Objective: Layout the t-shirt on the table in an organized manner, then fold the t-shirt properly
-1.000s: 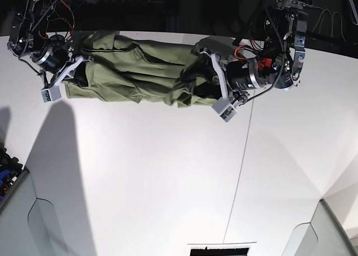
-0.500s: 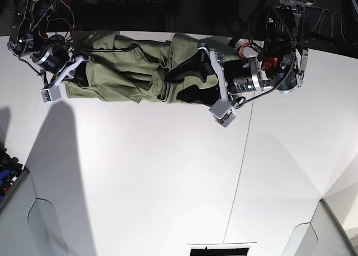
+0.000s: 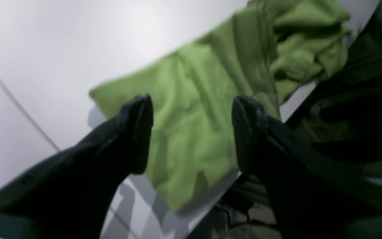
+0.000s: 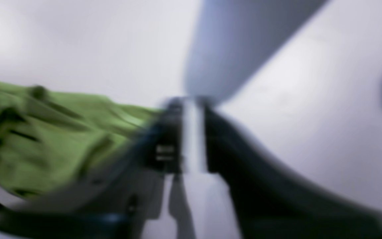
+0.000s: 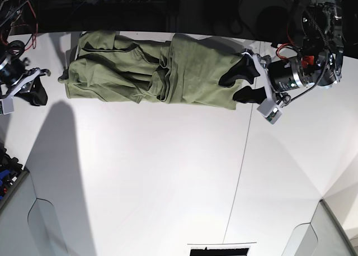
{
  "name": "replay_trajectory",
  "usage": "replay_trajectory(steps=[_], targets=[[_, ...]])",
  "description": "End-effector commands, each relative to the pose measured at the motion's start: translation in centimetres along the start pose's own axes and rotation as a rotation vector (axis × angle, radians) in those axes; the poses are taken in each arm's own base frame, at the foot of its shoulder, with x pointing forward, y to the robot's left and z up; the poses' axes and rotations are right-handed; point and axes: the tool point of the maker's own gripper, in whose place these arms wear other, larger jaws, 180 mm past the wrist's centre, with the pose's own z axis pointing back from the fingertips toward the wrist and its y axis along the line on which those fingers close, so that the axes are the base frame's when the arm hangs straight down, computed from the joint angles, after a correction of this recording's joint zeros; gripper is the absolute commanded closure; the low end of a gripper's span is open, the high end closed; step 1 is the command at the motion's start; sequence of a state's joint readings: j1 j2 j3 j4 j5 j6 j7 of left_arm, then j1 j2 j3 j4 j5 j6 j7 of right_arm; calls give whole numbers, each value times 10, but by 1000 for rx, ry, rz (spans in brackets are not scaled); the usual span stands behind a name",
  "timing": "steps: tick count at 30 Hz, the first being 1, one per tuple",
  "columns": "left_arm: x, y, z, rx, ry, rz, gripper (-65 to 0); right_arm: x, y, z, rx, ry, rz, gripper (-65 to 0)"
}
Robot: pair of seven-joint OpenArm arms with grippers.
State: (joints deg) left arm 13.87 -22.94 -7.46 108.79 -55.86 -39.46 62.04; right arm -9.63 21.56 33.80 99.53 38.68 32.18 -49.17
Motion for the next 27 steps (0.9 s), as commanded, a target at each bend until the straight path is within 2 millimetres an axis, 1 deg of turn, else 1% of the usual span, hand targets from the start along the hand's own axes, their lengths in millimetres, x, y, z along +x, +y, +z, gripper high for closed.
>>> replay_trajectory(steps=[1,2,3,4,5,7,9,12,17,20,23,25,26,27], targets=[[7,-4,4,-14,-30,-15,-398,7,-9,4,-16,-12,15,-263],[4,-5,4,-17,-25,-9,-397,2,-14,4,-22,6,7,-329],[1,-6,4,-19,-20,-4,-397,-4,-19,2,-26,25,-7,-378],[-1,-7,4,-20,-18,0,-398,-10,-24,1,-27,41,-25,-407],[-2,-7,4,-19,-14,1,-397,-17,-26,0,-17,58,-53,-417],[-3,-6,4,-16,-10,0,-398,-30,-23,-3,30,90,-110,-416],[-3,-6,4,-14,-9,-1,-398,-45,-15,-7,82,127,-155,-416],[-2,-3,4,4,-16,-11,-398,-59,0,-16,134,160,-184,-416],[-4,2,4,27,-2,-25,-397,-75,41,-32,234,209,-190,-416],[-5,6,6,44,5,-35,-398,-81,63,-39,282,218,-205,-416],[-4,8,7,51,1,-33,-398,-85,76,-43,307,218,-225,-415],[-4,8,7,53,2,-34,-397,-86,81,-45,316,214,-236,-412],[-4,8,7,53,3,-34,-397,-86,82,-45,318,212,-240,-387],[-4,8,7,53,0,-35,-398,-85,83,-46,319,207,-243,-327]])
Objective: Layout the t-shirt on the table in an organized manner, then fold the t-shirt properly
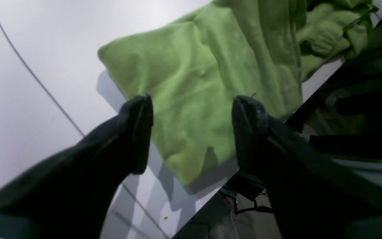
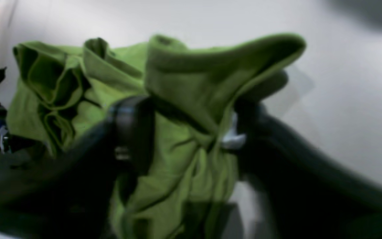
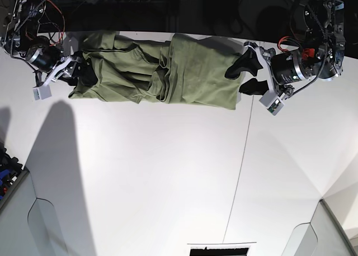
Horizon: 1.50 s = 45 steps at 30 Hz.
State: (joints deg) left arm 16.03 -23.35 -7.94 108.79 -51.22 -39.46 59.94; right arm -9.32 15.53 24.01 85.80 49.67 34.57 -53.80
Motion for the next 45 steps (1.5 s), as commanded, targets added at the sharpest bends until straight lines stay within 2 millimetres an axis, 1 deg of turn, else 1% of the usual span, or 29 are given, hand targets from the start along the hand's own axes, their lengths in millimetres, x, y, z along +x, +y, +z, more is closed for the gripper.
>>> replay_trajectory(steps=[1,3,5,7,9,11,15,18,20,23,24,30,33,35,40,43,45], targets=[[13,0,5,-2,-43,-26,-398,-1,-3,2,-17,16,14,-237],[15,2,6,3,-50,-26,-398,4,-4,3,-19,-7,16,-3],[18,6,9,16,-66,-22,-397,5,-9,3,-44,6,35,0],[21,12,14,34,-82,-13,-397,10,-16,6,-78,1,63,0],[23,18,19,52,-90,-9,-397,18,-23,10,-106,-13,89,0],[20,20,20,59,-78,-13,-398,27,-30,16,-125,-31,108,0],[3,23,15,49,-46,36,-398,50,-41,28,-162,-68,134,0],[-14,24,4,24,-26,100,-398,70,-46,36,-181,-110,145,0],[-22,20,-6,1,-23,135,-397,82,-45,38,-178,-140,146,0],[-24,6,-20,-35,-24,154,-397,93,-36,35,-145,-165,143,0],[-24,2,-25,-40,-24,149,-397,95,-33,33,-132,-170,138,0],[-37,-24,-57,-77,35,107,-397,94,-9,20,-50,-193,103,0],[-37,-31,-69,-95,59,84,-397,97,7,15,-16,-222,106,0],[-36,-32,-73,-100,61,82,-397,100,18,14,1,-237,118,0],[-37,-32,-73,-102,62,85,-397,108,53,10,70,-276,150,0],[-37,-32,-73,-102,63,85,-397,106,81,-1,130,-274,180,0],[-37,-32,-72,-102,64,85,-397,103,105,-10,182,-265,202,0]])
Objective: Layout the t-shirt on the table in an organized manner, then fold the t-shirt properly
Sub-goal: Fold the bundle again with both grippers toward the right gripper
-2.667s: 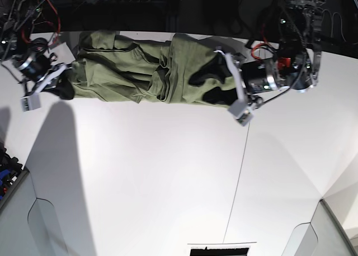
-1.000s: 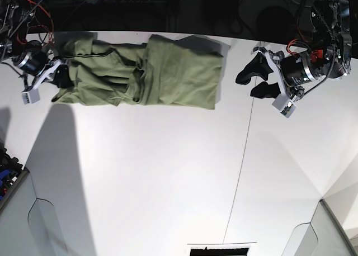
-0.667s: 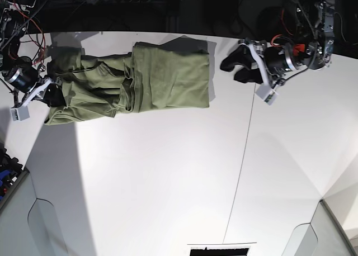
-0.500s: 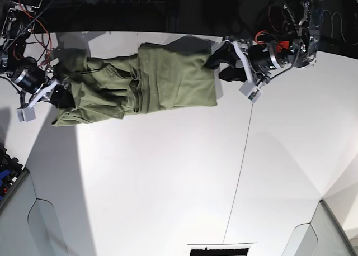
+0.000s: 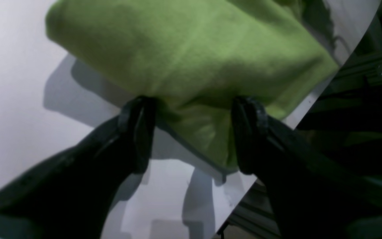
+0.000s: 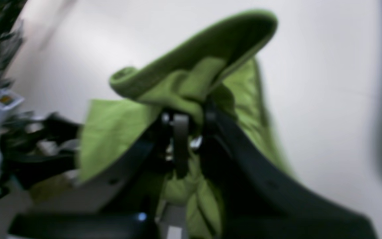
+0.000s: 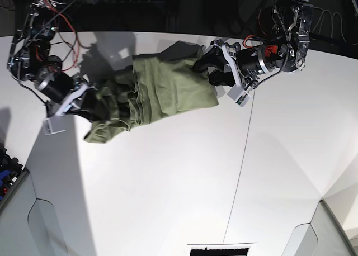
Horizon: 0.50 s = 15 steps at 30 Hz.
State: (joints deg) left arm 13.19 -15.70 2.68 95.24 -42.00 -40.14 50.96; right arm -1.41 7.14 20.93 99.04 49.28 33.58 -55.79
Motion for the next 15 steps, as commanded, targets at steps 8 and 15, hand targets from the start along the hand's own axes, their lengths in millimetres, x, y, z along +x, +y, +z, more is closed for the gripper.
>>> replay_trajectory(steps=[8,15], targets=[[-5,3,2,15,34,-12,-397,6,90,-45,194,-34,81,0],[-3,3,2,13,24,-11,-397,-27,139,-72,293,84,154,-270]])
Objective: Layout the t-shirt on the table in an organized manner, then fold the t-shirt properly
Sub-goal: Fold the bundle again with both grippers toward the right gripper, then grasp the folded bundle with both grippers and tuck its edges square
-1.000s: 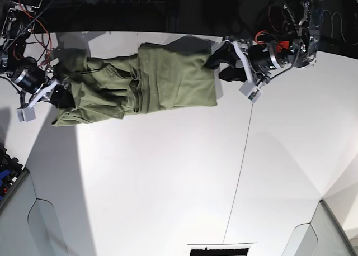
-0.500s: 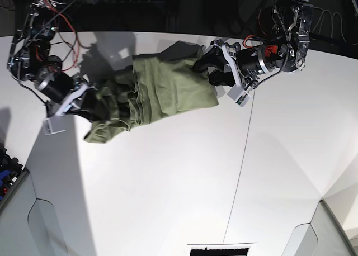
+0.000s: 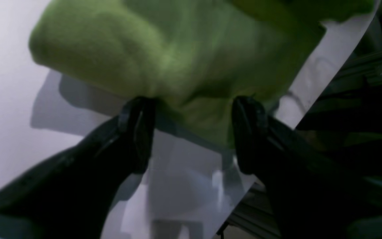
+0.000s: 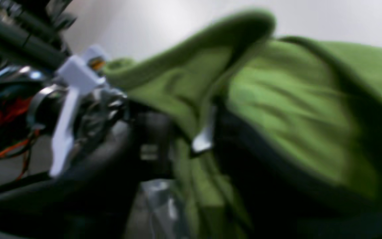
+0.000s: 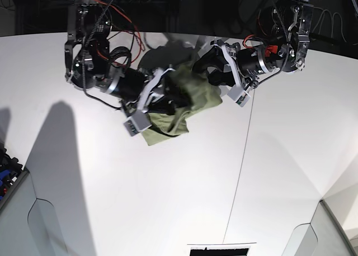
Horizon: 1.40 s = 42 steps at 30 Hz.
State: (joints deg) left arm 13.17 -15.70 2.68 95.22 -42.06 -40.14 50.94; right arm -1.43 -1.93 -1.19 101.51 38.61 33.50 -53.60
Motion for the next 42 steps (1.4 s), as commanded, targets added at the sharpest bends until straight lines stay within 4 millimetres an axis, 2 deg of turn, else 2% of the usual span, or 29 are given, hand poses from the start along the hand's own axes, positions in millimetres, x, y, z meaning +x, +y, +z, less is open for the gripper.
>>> replay_trajectory(steps=[1,5,9,16,17,18,19,20,21,24,26,29,32,35,38,42], targets=[[-3,3,2,14,25,-12,-397,14,11,-3,37,-47,23,-305],[-4,4,3,17,29,-14,-397,11,30,-12,90,-30,48,-313],[-4,12,10,30,34,-21,-397,21,34,-12,90,-56,70,-312],[12,48,52,86,-45,50,-397,54,25,4,35,-138,133,-312],[15,54,60,100,-59,57,-397,61,20,6,19,-152,145,-304],[18,60,68,113,-72,63,-397,69,14,9,-7,-173,160,-261],[21,65,75,128,-87,68,-391,76,5,12,-43,-188,173,-182],[26,70,84,144,-103,66,-366,83,-5,16,-88,-200,182,-74],[31,74,92,160,-118,59,-310,90,-17,21,-136,-209,195,0],[55,76,114,200,-174,-3,-98,110,-49,37,-261,-247,227,0],[72,72,125,217,-198,-73,-30,123,-65,47,-301,-284,223,0],[98,57,134,221,-232,-179,-10,136,-89,51,-334,-299,209,0],[121,33,133,187,-272,-272,-10,137,-111,35,-323,-270,155,0],[132,3,118,116,-284,-342,-10,129,-127,12,-290,-221,87,0],[136,-19,95,47,-280,-379,-10,118,-129,-13,-248,-162,62,0],[143,-44,72,-19,-292,-409,-10,99,-113,-41,-195,-63,99,0]])
